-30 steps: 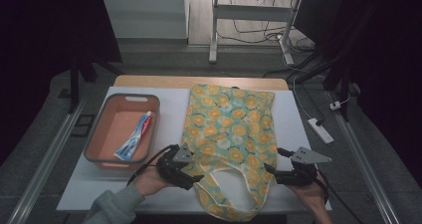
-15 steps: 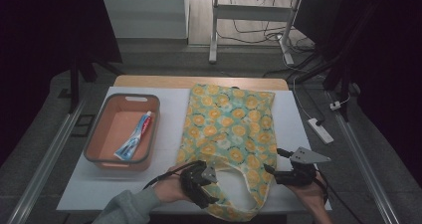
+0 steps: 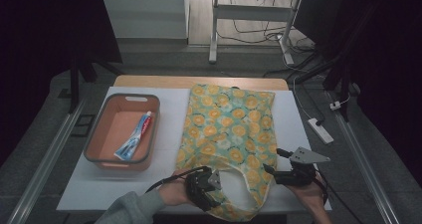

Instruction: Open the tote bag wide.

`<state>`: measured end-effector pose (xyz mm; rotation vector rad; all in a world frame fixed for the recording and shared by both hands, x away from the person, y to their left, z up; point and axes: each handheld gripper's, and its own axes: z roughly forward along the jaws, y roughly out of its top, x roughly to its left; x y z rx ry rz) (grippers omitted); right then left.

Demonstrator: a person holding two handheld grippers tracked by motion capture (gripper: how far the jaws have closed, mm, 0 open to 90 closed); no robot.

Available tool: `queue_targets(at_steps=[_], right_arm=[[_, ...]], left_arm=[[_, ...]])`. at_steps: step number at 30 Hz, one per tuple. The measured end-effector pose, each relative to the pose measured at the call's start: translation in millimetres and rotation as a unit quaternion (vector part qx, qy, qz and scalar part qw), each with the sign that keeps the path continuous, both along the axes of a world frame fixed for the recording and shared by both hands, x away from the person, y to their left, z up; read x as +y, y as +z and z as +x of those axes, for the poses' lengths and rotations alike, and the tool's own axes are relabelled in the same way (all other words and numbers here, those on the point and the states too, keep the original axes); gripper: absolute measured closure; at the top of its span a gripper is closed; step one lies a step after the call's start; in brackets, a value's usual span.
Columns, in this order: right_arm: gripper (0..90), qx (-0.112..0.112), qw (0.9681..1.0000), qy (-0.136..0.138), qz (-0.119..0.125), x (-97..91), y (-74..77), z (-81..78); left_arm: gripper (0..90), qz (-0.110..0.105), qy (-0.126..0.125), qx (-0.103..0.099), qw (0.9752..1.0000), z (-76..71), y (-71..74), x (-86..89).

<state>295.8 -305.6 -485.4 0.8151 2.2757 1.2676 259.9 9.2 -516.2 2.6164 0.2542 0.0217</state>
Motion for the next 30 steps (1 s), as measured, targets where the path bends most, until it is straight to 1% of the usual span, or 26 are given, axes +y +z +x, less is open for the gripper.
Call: queue_targets(at_steps=[1, 2, 3, 4, 5, 8, 10, 11, 12, 17, 19, 20, 21, 22, 23, 24, 25, 26, 27, 28, 29, 30], right_arm=[[23.8, 0.000, 1.0000, 0.000, 0.000, -0.1, 0.0, 0.1], [23.8, 0.000, 1.0000, 0.000, 0.000, -0.1, 0.0, 0.1], [23.8, 0.000, 1.0000, -0.001, 0.001, -0.5, 0.0, 0.1], [23.8, 0.000, 1.0000, -0.001, 0.001, -0.5, 0.0, 0.1], [23.8, 0.000, 1.0000, -0.003, 0.003, -0.9, 0.0, 0.2], [23.8, 0.000, 1.0000, -0.005, 0.004, -1.2, 0.0, 0.4], [23.8, 0.000, 1.0000, -0.005, 0.003, -1.2, 0.0, 0.3], [23.9, 0.000, 1.0000, -0.005, 0.003, -1.2, 0.1, 0.3], [24.0, 0.000, 1.0000, -0.005, 0.003, -1.0, 0.0, 0.2], [24.0, -0.001, 1.0000, 0.000, 0.002, 0.6, 1.8, -1.3], [24.0, -0.001, 1.0000, 0.003, 0.000, 1.6, 3.2, -2.0], [24.0, 0.005, 0.9999, 0.012, 0.001, 4.9, 6.9, -4.6], [24.0, 0.008, 0.9998, 0.020, 0.000, 6.8, 9.3, -6.4], [24.0, 0.014, 0.9994, 0.030, 0.004, 9.1, 12.0, -8.9], [24.0, 0.025, 0.9986, 0.046, 0.008, 11.8, 14.9, -11.4], [24.0, 0.035, 0.9974, 0.063, 0.007, 15.0, 17.7, -14.4], [23.9, 0.042, 0.9960, 0.079, 0.005, 19.4, 19.8, -18.1], [23.6, 0.052, 0.9940, 0.097, 0.004, 24.5, 21.4, -22.2], [22.9, 0.061, 0.9915, 0.115, 0.001, 30.6, 22.2, -26.5], [22.6, 0.070, 0.9888, 0.132, -0.003, 37.7, 22.1, -31.0], [22.3, 0.077, 0.9861, 0.147, -0.012, 45.5, 21.1, -35.5], [22.2, 0.085, 0.9829, 0.162, -0.021, 53.6, 19.4, -39.8]], left_arm=[[42.4, 0.000, 0.000, 0.000, 1.0000, 0.0, 0.0, 0.0], [42.4, -0.003, 0.001, -0.003, 1.0000, -0.1, -0.2, 0.3], [51.6, -0.005, 0.004, -0.004, 1.0000, 0.4, 0.3, 0.9], [51.6, -0.006, 0.007, -0.002, 1.0000, 1.1, 0.6, 1.7], [59.8, -0.009, 0.011, -0.001, 0.9999, 2.6, 0.6, 3.3], [73.7, -0.013, 0.016, -0.001, 0.9998, 4.3, 0.5, 4.4], [82.7, -0.019, 0.015, 0.009, 0.9997, 6.6, 0.2, 5.3], [86.6, -0.019, 0.018, 0.007, 0.9996, 7.0, 0.1, 5.5], [88.4, -0.019, 0.019, 0.008, 0.9996, 7.4, 0.2, 5.6], [89.1, -0.017, 0.018, 0.006, 0.9997, 7.1, 0.8, 6.1], [89.1, -0.022, 0.022, 0.002, 0.9995, 7.1, 2.3, 7.1], [89.2, -0.027, 0.024, 0.002, 0.9994, 7.5, 3.9, 8.4], [89.2, -0.039, 0.032, -0.001, 0.9987, 8.8, 8.4, 12.1], [89.2, -0.039, 0.032, -0.001, 0.9987, 8.8, 8.4, 12.1], [89.2, -0.050, 0.039, 0.002, 0.9980, 11.2, 12.2, 16.5], [89.2, -0.050, 0.039, 0.002, 0.9980, 11.2, 12.2, 16.5], [89.2, -0.055, 0.043, 0.002, 0.9975, 12.3, 13.6, 18.5], [89.2, -0.067, 0.052, 0.002, 0.9964, 14.0, 16.7, 22.3], [89.2, -0.075, 0.055, 0.004, 0.9957, 14.7, 18.4, 24.1], [89.3, -0.075, 0.055, 0.004, 0.9957, 14.7, 18.4, 24.1], [89.2, -0.085, 0.061, 0.002, 0.9945, 16.0, 21.9, 27.6], [89.2, -0.088, 0.064, 0.000, 0.9941, 16.5, 23.3, 29.2]])
